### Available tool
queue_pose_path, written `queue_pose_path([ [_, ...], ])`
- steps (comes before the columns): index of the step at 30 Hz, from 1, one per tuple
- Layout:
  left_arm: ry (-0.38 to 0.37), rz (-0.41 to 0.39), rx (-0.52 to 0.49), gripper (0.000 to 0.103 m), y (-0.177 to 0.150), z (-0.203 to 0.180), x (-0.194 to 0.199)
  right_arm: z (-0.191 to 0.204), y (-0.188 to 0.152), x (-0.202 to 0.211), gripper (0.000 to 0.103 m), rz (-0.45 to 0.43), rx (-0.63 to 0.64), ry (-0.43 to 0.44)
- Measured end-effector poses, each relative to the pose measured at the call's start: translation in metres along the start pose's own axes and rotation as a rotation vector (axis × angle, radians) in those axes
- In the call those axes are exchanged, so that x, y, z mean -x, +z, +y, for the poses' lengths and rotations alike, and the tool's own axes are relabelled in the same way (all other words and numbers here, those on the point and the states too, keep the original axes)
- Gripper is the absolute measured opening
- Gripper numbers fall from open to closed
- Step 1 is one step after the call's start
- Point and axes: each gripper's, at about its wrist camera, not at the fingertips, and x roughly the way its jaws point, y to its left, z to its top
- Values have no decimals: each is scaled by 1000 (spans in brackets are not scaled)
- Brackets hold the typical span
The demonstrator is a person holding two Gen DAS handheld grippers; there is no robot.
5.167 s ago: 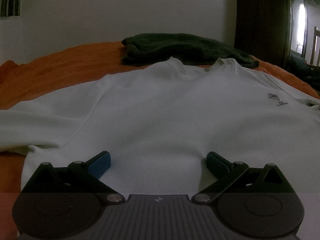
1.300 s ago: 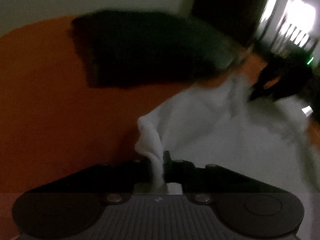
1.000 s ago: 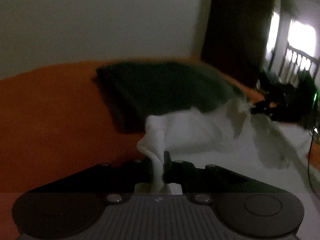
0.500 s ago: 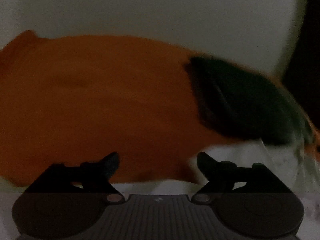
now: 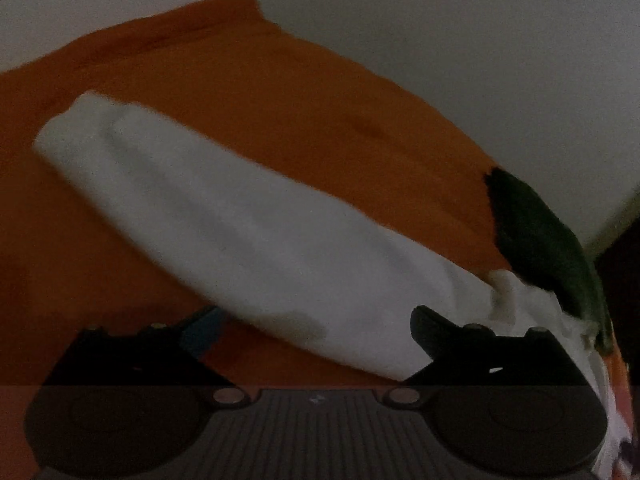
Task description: Fold clothes
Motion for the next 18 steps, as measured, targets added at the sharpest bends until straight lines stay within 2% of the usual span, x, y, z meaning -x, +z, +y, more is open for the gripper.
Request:
queue_pose_path([
  [1, 8, -4, 24, 102, -2, 6, -3, 10, -5, 8, 77, -26, -1, 18],
  [3, 10, -11, 93, 102, -4, 15, -7, 36, -23, 6, 83, -56, 17, 71],
  [4, -5, -10, 141, 102, -2, 20, -6, 43, -31, 4, 91, -39, 39, 95],
  [6, -42, -31, 247, 103, 1, 33, -6, 59, -50, -19, 92, 70, 121, 96],
  [7, -52, -47, 291, 103, 3, 41, -6, 70, -62, -35, 93, 92, 204, 40],
  [9, -3, -63, 296, 102, 15, 54, -3, 81, -74, -41, 95, 48, 287, -20],
  [11, 45, -79, 300, 102, 27, 68, 0, 90, -72, -45, 95, 47, 281, -53],
  [13, 94, -95, 304, 102, 39, 82, 2, 97, -70, -39, 95, 10, 228, -27],
  [15, 143, -111, 308, 102, 51, 96, 5, 99, -77, -18, 95, -36, 204, 82],
  [18, 216, -135, 314, 103, 68, 117, 9, 115, -86, -12, 96, -42, 256, 134],
])
